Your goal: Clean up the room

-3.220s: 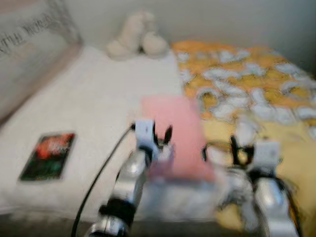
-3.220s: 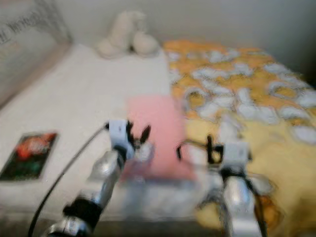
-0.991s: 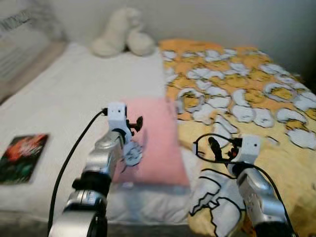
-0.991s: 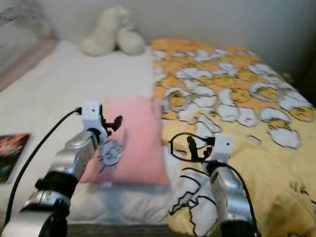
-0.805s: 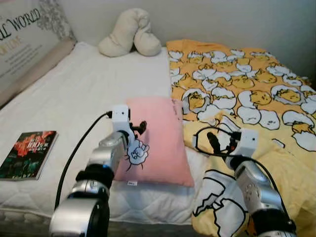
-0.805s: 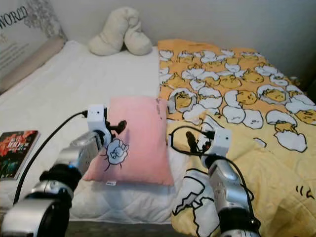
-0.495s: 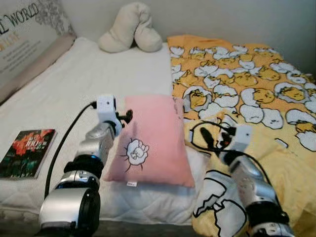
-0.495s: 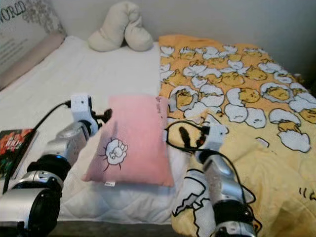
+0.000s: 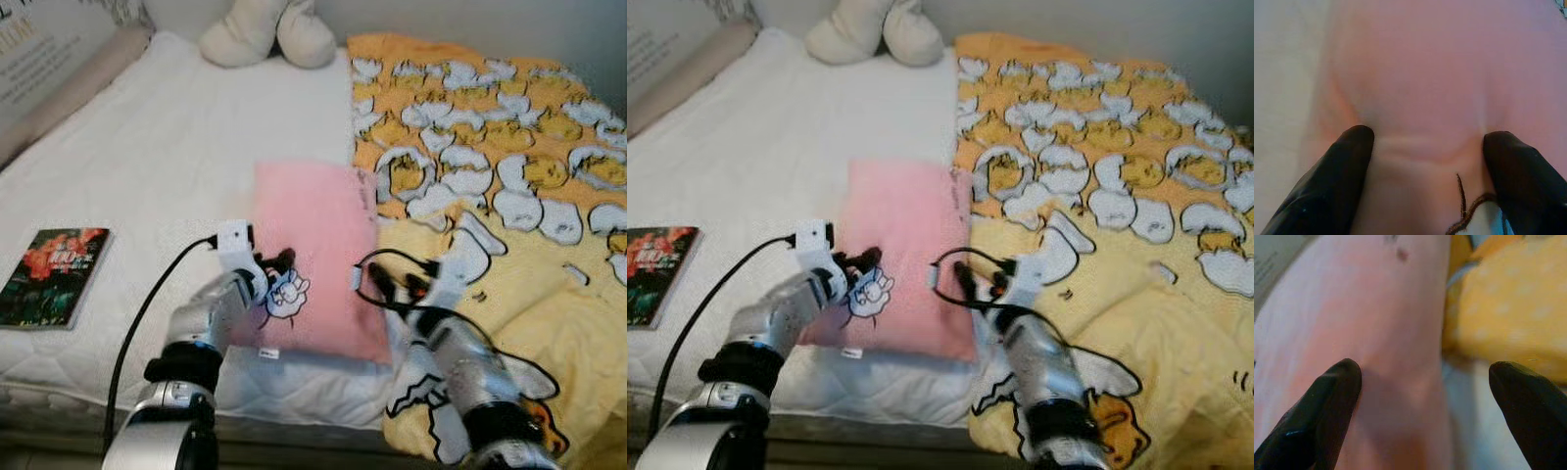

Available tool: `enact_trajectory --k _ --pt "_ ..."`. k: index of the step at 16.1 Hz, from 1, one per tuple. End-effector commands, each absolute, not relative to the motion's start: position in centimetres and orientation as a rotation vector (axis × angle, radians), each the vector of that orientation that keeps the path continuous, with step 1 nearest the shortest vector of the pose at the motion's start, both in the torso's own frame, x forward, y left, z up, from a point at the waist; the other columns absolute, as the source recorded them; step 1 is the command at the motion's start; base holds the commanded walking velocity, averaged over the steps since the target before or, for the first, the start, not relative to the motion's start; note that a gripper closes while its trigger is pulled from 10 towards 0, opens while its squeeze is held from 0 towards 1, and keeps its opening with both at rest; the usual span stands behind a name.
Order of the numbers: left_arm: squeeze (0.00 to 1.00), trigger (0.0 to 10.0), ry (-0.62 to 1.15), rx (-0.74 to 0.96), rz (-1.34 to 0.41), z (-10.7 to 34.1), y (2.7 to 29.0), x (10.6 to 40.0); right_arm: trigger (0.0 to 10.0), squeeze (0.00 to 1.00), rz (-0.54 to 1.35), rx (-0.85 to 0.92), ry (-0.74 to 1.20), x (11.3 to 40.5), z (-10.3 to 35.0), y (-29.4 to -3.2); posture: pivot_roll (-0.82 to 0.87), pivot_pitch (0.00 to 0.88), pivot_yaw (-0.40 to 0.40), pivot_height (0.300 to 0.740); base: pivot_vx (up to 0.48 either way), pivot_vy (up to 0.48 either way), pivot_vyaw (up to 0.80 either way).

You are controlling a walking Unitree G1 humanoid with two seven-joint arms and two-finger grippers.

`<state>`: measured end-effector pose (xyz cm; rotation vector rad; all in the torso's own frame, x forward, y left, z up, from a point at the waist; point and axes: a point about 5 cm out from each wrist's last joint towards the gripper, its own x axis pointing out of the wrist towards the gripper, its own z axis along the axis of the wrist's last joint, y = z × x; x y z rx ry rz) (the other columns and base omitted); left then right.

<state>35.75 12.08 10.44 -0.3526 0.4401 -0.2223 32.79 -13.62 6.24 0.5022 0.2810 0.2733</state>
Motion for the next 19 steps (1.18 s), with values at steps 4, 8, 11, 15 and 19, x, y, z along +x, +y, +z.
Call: enact_trajectory --k 4,8,11,15,19 --pt "0.00 10.0 0.623 -0.400 -0.189 6.5 10.6 33.2 10.0 0.00 0.332 0.613 0.343 33.6 5.8 -10.6 0.14 0.206 -0.017 0.740 0.000 0.000 0.00" --pt "0.00 0.0 0.662 -0.329 -0.190 4.9 10.6 32.1 0.0 0.00 0.335 0.580 0.400 33.3 4.7 -10.2 0.17 0.187 -0.033 0.740 0.000 0.000 0.00" --pt "0.00 0.0 0.585 -0.296 -0.199 5.3 11.2 33.4 0.0 0.00 0.363 0.498 0.445 32.5 3.7 -10.9 0.18 0.159 -0.040 0.740 0.000 0.000 0.00" --pt "0.00 0.0 0.566 -0.266 -0.229 5.1 10.3 33.7 0.0 0.00 0.328 0.483 0.430 32.3 3.3 -11.6 0.14 0.106 -0.045 0.740 0.000 0.000 0.00" --pt "0.00 0.0 0.545 -0.265 -0.255 5.1 9.5 34.1 0.0 0.00 0.301 0.473 0.441 32.0 2.8 -12.1 0.13 0.084 -0.029 0.740 0.000 0.000 0.00"
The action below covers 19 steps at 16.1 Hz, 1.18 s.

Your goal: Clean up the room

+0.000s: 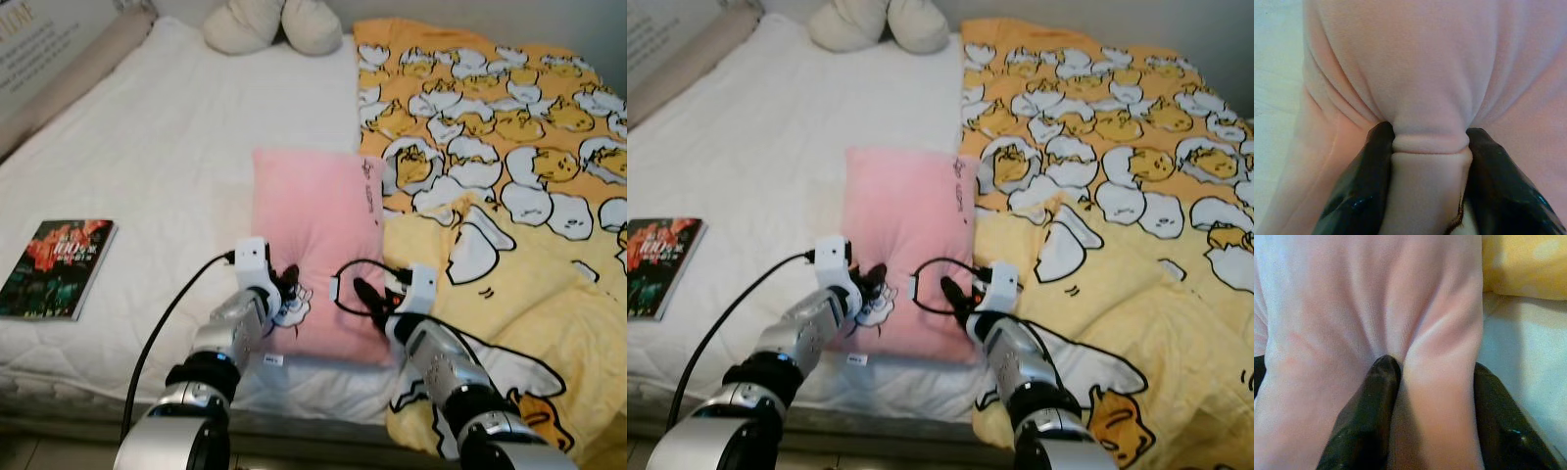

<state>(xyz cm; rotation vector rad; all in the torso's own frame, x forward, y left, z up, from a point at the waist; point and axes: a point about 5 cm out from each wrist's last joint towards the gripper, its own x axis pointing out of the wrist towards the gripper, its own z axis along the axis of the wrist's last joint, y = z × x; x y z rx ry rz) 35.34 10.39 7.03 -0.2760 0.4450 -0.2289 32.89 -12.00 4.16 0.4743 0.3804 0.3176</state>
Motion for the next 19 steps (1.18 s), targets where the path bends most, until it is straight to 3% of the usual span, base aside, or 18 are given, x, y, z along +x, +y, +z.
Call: enact_trajectory --k 1,7,9,11,13,16,18,19 --pt "0.00 0.0 0.550 -0.288 -0.239 5.0 9.6 34.1 0.0 0.00 0.281 0.477 0.447 31.9 2.6 -12.5 0.13 0.079 -0.027 0.740 0.000 0.000 0.00" --pt "0.00 0.0 0.530 -0.283 -0.242 5.0 9.3 34.3 0.0 0.00 0.234 0.494 0.451 32.2 2.7 -12.5 0.14 0.004 -0.024 0.740 0.000 0.000 0.00" --pt "0.00 0.0 0.403 -0.178 -0.285 7.4 9.0 35.7 0.0 0.00 0.210 0.432 0.404 33.1 3.7 -12.9 0.15 0.000 -0.019 0.740 0.000 0.000 0.00" --pt "0.00 0.0 0.151 -0.143 -0.344 13.4 8.8 38.4 0.0 0.00 0.240 0.426 0.199 35.9 8.5 -13.2 0.15 0.000 -0.016 0.740 0.000 0.000 0.00" --pt "0.00 0.0 0.017 -0.158 -0.366 17.5 9.0 39.6 0.0 0.00 0.272 0.394 0.034 37.4 12.8 -13.6 0.15 0.000 -0.015 0.740 0.000 0.000 0.00" --pt "0.00 0.0 -0.104 -0.138 -0.391 21.3 9.2 40.2 0.0 0.00 0.282 0.362 -0.131 38.0 17.4 -14.2 0.14 0.000 -0.016 0.740 0.000 0.000 0.00" --pt "0.00 0.0 -0.136 -0.095 -0.394 22.9 9.3 40.6 0.0 0.00 0.273 0.319 -0.133 37.9 18.0 -14.3 0.14 0.000 -0.009 0.740 0.000 0.000 0.00" --pt "0.00 10.0 -0.147 -0.039 -0.386 23.5 9.2 40.7 10.0 0.00 0.269 0.304 -0.131 37.8 17.9 -14.3 0.13 0.000 -0.003 0.740 0.000 0.000 0.00"
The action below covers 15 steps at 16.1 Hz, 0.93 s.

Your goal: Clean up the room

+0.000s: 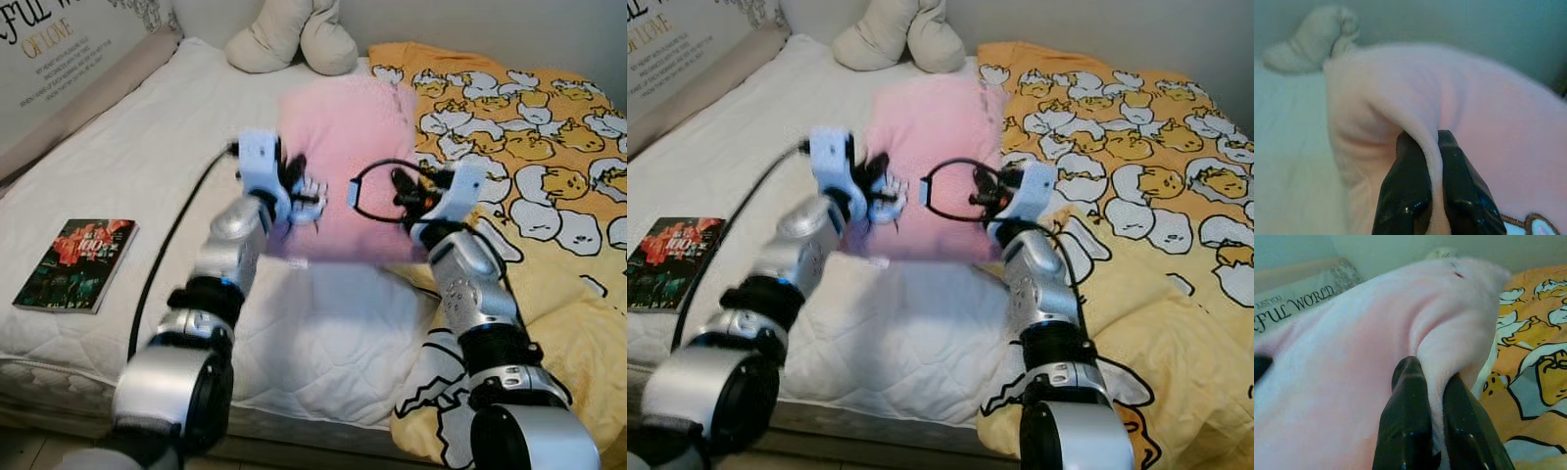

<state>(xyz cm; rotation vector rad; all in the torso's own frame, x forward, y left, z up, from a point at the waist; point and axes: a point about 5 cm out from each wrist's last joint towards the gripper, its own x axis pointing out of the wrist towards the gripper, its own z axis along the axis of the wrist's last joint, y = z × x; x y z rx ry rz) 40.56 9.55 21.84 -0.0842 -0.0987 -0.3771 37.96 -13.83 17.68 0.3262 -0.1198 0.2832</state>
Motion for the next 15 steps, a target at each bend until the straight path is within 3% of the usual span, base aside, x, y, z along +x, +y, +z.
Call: enact_trajectory --k 1,9,15 --pt "0.00 10.0 -0.151 -0.027 -0.385 23.6 9.1 40.7 10.0 0.00 0.264 0.307 -0.120 37.7 17.6 -14.3 0.13 0.000 -0.002 0.740 0.000 0.000 0.00" --pt "0.00 10.0 -0.161 -0.083 -0.304 22.9 9.8 40.7 10.0 0.00 0.237 0.253 -0.115 37.3 17.6 -14.7 0.13 0.000 -0.002 0.740 0.000 0.480 0.00" --pt "0.00 10.0 -0.139 -0.030 -0.311 21.4 10.1 40.5 10.0 0.00 0.235 0.232 -0.086 36.8 16.8 -14.4 0.13 0.000 -0.014 0.740 0.000 0.480 0.00"
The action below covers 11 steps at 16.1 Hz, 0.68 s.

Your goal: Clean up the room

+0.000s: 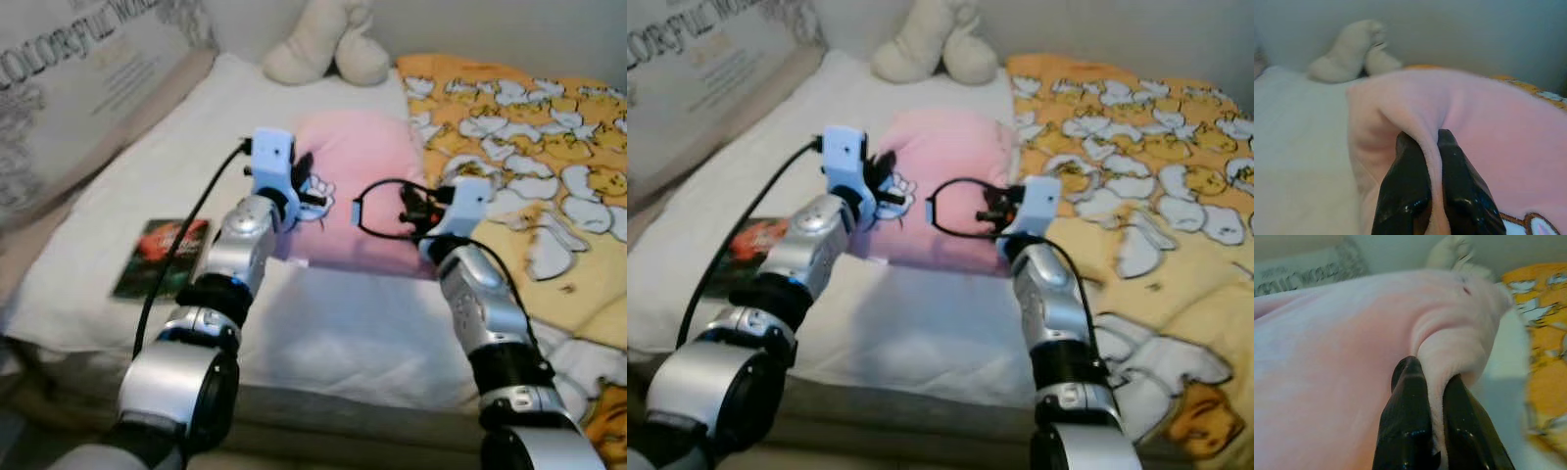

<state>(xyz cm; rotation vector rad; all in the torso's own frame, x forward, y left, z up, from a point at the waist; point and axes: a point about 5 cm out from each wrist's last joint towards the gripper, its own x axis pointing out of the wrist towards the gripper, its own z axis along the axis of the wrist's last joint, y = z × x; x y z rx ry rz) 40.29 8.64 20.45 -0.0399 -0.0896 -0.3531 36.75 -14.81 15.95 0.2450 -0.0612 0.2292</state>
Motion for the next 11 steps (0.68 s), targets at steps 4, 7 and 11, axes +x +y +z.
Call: enact_trajectory --k 4,7,11 --pt "0.00 10.0 -0.124 -0.051 -0.310 21.00 9.59 40.51 10.0 0.00 0.217 0.223 -0.081 36.78 16.67 -15.13 0.13 0.000 -0.012 0.740 0.000 0.480 0.00" --pt "0.00 10.0 -0.119 -0.053 -0.310 20.92 9.44 40.51 10.0 0.00 0.227 0.220 -0.080 36.72 16.66 -14.71 0.13 0.000 -0.009 0.740 0.000 0.480 0.00" --pt "0.00 10.0 -0.104 -0.058 -0.303 20.47 9.46 40.45 10.0 0.00 0.234 0.211 -0.072 36.59 16.45 -14.70 0.13 0.000 -0.013 0.740 0.000 0.480 0.00"
